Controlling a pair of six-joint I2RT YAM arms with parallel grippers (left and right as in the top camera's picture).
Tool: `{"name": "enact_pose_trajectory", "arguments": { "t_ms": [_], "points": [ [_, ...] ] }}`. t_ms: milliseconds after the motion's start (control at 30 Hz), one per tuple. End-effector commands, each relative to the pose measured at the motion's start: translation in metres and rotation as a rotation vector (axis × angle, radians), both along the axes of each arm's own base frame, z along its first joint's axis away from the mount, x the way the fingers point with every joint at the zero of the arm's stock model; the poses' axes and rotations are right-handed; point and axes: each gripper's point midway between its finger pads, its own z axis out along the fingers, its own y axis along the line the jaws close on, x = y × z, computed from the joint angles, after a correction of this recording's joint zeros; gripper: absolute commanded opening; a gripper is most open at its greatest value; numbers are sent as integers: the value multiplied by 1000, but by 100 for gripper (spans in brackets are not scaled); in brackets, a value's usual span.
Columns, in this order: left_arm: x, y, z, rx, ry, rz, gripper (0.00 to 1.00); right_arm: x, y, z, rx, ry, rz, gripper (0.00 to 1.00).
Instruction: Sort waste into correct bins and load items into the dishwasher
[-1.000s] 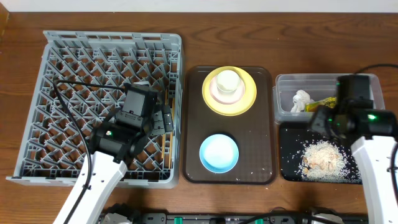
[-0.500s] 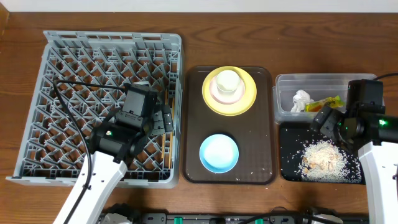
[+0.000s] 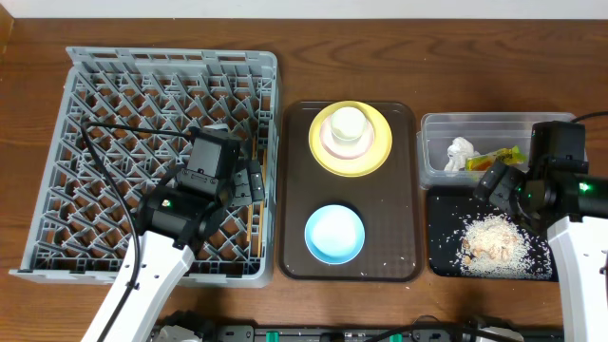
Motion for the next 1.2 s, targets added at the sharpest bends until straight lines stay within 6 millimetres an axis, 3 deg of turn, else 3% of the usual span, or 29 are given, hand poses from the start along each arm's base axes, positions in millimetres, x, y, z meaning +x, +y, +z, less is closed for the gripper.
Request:
{"name": "enact_pose_trajectory", "arguments": {
  "t_ms": [0,300,533,1167],
  "points": [
    [2,3,4,8,-12,9,94,-1,-4,3,-15,-10,-22,99],
    [3,2,5,4,-19,9,94,-1,-4,3,-15,-10,-22,99],
    [-5,-12,1,-66,27,-41,95,-1,-4,3,-15,-9,-22,99],
    [-8,-11,-4,-61,45,-40,95,-1,-4,3,-15,-10,-22,99]
  ]
}}
